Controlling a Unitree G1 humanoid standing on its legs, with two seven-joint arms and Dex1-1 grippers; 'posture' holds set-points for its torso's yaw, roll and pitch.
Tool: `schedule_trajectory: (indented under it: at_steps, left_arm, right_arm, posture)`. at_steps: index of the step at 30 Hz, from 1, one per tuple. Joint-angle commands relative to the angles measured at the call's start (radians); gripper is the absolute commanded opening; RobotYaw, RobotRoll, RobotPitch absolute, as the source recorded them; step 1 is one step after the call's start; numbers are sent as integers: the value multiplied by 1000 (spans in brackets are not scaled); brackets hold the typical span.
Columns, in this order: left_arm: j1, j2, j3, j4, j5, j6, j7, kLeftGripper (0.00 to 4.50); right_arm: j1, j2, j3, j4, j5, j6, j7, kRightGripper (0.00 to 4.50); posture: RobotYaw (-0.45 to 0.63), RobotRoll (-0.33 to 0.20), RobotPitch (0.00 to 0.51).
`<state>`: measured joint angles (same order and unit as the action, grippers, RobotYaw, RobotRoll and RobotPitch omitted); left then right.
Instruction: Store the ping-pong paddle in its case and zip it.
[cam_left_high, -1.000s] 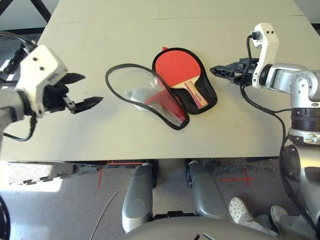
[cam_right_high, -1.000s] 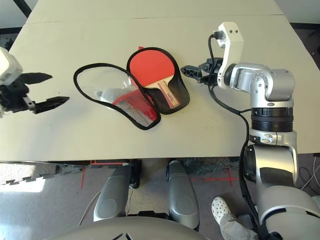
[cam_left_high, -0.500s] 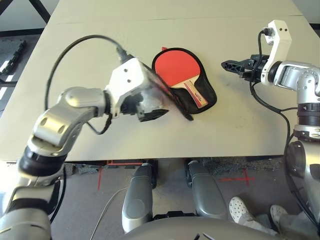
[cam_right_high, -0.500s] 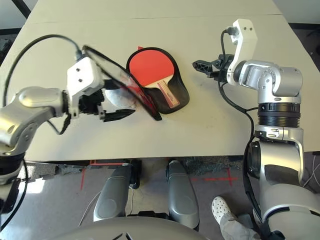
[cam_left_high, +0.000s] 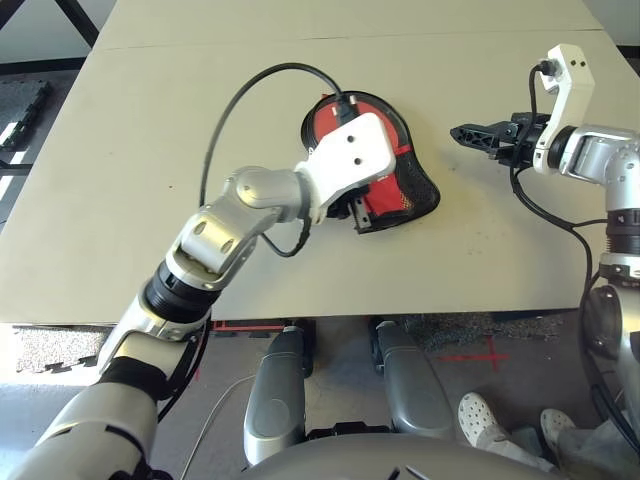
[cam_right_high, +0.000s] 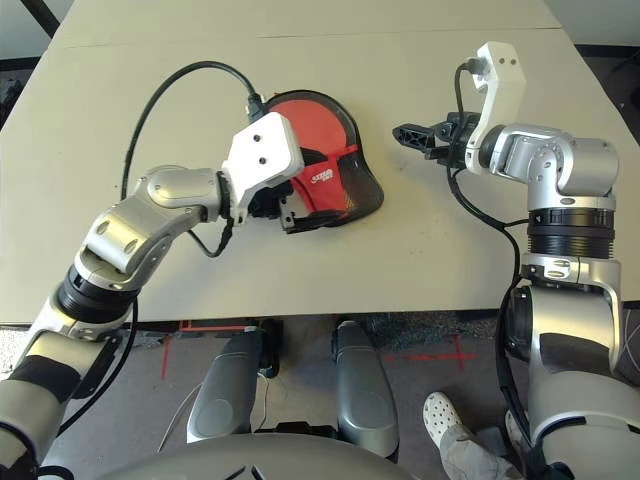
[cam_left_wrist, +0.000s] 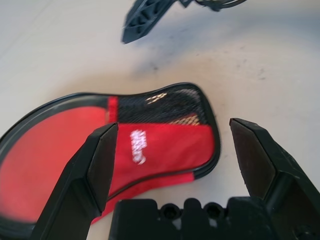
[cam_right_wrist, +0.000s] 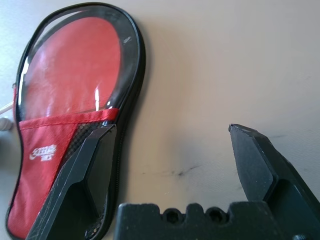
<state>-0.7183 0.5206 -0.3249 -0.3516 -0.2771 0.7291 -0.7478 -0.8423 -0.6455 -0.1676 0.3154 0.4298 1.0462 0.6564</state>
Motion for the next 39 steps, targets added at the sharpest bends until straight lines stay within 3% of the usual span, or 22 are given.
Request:
schedule_trajectory:
  at_steps: [1,11,29,38,39]
  left_arm:
    - [29,45,23,-32,-7,12,-34,4500]
    - [63,95,69,-62,-18,32,-46,4500]
    - [70,87,76,-72,-13,40,-41,4500]
    - [67,80,68,-63,-10,37,-41,4500]
    - [67,79,68,-62,-10,37,-41,4500]
  right_arm:
    - [24,-1,27,-12,17,22,40,4473]
    - [43,49,104,-7,18,43,90,4473]
    - [38,171,171,4,26,118,98,4473]
    - [29,189,197,13,22,190,89,4473]
    - [28,189,198,16,20,201,85,4241]
  posture:
    - [90,0,252]
    - [110,0,253]
    - [131,0,244]
    - [122,0,249]
    - [122,0,249]
